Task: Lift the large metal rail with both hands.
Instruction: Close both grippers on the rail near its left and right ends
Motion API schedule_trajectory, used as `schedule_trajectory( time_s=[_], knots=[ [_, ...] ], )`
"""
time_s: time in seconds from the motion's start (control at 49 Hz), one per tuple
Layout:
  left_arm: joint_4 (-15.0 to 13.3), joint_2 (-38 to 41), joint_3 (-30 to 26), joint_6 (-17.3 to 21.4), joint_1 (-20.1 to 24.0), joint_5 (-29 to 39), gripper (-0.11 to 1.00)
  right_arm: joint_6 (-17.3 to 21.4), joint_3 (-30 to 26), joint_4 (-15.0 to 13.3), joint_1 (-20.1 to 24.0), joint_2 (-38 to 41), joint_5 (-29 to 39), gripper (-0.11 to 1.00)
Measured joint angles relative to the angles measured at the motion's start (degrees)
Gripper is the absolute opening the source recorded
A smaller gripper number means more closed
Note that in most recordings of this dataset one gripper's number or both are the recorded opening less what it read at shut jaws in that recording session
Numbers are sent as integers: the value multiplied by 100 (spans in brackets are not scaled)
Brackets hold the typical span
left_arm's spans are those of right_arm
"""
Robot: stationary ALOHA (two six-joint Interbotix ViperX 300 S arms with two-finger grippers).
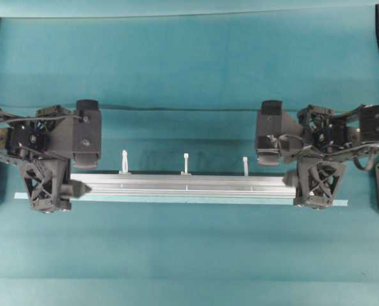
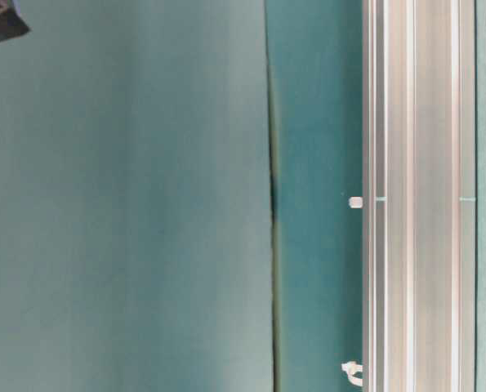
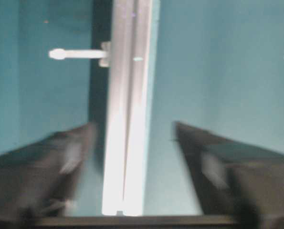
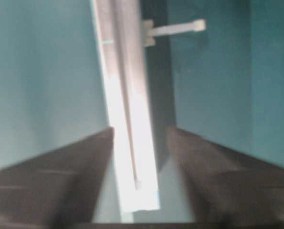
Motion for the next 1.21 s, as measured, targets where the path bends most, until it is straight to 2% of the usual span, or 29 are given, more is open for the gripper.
schedule_trajectory(
  time_s=[0.082,0.143,0.858,1.205],
  knots=[
    [0,53,44,9,-9,-35,96,-9,53,-53,18,88,-70,93],
    [-9,114,88,9,0,-123,95,-26,62,-105,44,141,-132,97],
    [-9,1222,343,26,-9,-1037,96,-53,123,-158,123,853,-773,96],
    [0,1696,527,35,9,-1644,96,-53,457,-149,185,1134,-1354,96]
  ],
)
